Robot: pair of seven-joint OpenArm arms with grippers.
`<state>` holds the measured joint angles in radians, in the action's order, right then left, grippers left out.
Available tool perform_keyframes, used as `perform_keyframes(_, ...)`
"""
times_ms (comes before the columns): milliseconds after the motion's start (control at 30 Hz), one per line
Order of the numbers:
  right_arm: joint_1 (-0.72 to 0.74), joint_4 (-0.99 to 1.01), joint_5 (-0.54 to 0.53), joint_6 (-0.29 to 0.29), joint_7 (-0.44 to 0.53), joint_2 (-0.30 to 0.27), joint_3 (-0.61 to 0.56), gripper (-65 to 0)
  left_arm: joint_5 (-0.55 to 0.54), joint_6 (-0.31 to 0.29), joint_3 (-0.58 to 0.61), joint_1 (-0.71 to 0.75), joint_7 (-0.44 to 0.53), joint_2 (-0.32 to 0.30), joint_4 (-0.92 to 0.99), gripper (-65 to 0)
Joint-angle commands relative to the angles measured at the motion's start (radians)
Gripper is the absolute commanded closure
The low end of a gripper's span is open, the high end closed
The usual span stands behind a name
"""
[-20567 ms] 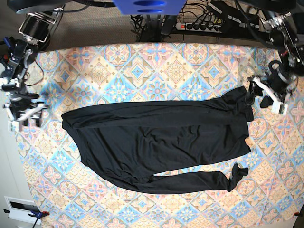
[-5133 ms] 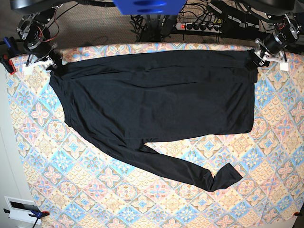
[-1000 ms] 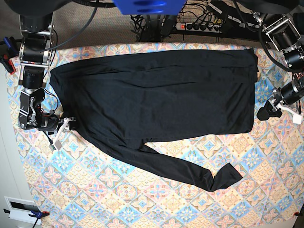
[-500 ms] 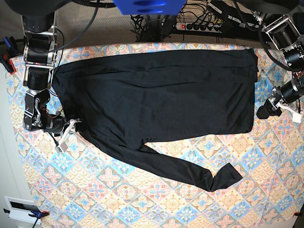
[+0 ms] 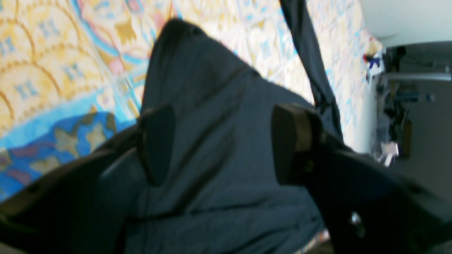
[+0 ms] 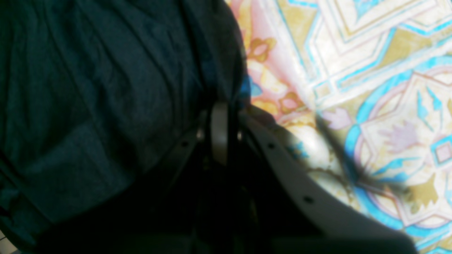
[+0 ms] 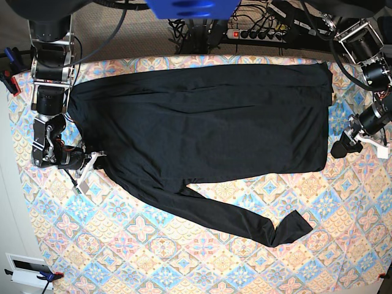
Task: Layout the t-shirt on the table in an organized manner, then fold the t-shirt properly
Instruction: 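Grasp the shirt's side edges with both grippers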
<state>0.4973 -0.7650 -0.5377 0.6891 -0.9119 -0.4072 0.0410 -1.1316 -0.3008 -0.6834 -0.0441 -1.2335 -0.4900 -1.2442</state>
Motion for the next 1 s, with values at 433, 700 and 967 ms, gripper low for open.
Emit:
perform_keyframes(433,0.021,-0.012,-0.005,0.009,0.001,-0.014,0.0,0.0,0.193,-0.007,0.004,-0.201,0.093,-0.026,0.241,-41.1)
perform_keyframes(700,0.019,-0.012,-0.005,0.009,0.0,-0.014,-0.002,0.0,0.244,-0.007,0.004,-0.277,0.108,-0.006,0.344,-41.1)
perform_keyframes(967,0.019,-0.012,-0.005,0.009,0.0,-0.014,-0.002,0.0,0.445,-0.002,0.004,-0.274,0.22,-0.005,0.366,-41.1)
